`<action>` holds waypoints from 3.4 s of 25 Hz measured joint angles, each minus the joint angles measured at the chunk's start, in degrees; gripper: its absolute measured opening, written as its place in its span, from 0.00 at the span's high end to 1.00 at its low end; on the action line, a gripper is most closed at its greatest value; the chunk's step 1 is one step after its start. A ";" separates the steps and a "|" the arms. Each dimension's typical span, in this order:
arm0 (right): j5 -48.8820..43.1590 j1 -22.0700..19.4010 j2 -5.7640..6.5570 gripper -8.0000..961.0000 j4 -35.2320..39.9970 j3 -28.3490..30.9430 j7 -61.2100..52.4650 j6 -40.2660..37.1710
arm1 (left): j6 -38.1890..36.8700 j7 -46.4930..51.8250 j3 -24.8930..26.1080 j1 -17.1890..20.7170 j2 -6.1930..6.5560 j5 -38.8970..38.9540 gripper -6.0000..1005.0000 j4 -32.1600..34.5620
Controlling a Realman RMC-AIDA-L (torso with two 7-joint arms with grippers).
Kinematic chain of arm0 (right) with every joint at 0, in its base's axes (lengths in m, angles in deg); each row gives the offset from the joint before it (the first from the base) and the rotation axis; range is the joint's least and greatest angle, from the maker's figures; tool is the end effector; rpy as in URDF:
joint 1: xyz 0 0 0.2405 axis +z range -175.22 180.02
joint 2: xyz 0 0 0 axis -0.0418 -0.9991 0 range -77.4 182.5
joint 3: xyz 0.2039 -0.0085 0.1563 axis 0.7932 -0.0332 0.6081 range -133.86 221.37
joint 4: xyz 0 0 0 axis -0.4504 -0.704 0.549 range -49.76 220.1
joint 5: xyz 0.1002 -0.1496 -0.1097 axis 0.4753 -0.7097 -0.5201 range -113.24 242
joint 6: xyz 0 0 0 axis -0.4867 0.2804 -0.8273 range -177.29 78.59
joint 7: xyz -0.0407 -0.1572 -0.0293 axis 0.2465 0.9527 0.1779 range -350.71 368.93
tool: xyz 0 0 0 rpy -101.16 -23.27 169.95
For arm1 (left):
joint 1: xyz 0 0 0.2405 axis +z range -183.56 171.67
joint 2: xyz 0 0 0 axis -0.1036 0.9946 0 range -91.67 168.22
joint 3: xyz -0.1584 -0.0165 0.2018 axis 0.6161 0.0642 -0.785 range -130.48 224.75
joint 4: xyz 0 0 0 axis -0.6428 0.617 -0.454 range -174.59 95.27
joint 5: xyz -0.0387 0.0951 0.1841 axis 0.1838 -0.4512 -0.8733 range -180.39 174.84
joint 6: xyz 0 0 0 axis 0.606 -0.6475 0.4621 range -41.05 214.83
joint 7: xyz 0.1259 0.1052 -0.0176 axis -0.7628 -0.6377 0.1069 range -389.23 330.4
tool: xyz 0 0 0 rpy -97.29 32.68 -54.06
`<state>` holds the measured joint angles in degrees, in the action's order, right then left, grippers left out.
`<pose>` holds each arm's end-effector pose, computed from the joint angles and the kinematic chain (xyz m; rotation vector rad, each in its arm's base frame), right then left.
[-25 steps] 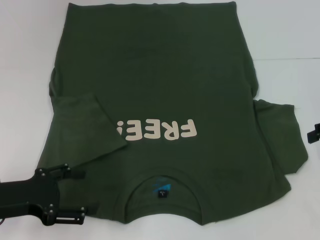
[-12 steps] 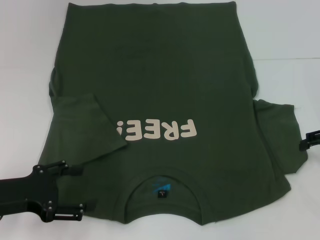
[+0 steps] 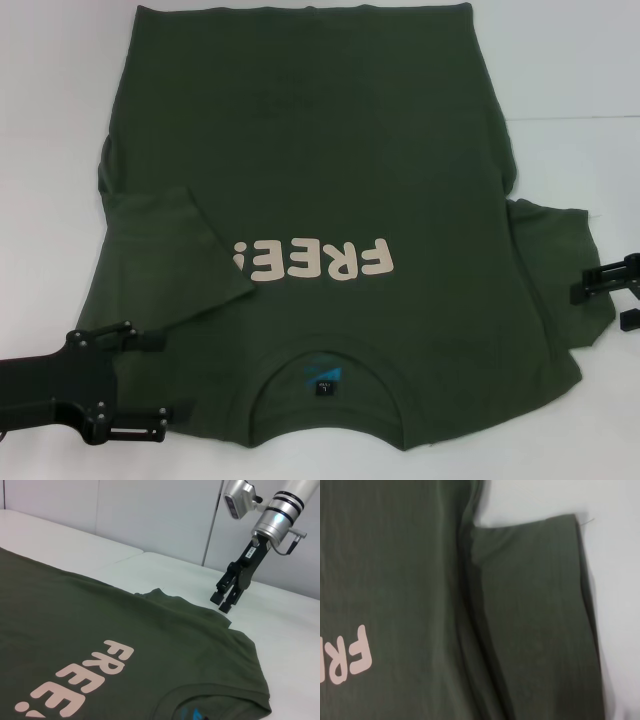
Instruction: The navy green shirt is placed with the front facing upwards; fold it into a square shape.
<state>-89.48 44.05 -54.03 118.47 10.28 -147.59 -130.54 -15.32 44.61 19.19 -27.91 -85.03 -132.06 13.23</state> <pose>0.3333 0.3822 0.0557 -1.8307 2.0767 0.0029 -0.2952 0.2777 0.0056 -2.7664 -0.5605 -0.5279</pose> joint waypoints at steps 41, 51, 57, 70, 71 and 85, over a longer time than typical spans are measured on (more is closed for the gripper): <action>0.55 0.28 -1.55 0.09 -0.70 0.60 1.09 1.48 | 0.09 0.08 -0.61 -0.18 -0.35 0.00 0.05 0.02; 0.80 -0.03 -1.35 0.10 -0.64 0.29 -0.18 1.48 | 0.12 0.21 -0.61 -0.10 -0.35 0.00 0.06 0.02; 0.44 -0.14 -1.26 0.20 -0.27 0.09 -0.37 1.20 | 0.16 0.39 -0.73 -0.14 -0.40 0.00 0.06 -0.02; 0.31 -0.24 -1.26 0.87 -0.24 -1.33 -0.31 1.20 | 0.18 0.46 -0.80 -0.08 -0.44 0.00 0.05 -0.02; 0.31 -0.26 -1.25 0.89 -0.23 -1.33 -0.17 1.23 | 0.18 0.45 -0.79 -0.08 -0.44 0.00 0.05 -0.01; 0.78 -0.38 -1.21 0.97 0.77 -0.26 2.47 1.69 | 0.21 0.53 -0.71 -0.01 -0.44 0.00 0.06 0.01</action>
<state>-88.71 43.66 -55.24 119.24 10.02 -145.12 -128.85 -15.11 45.13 18.47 -27.92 -85.47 -132.06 13.24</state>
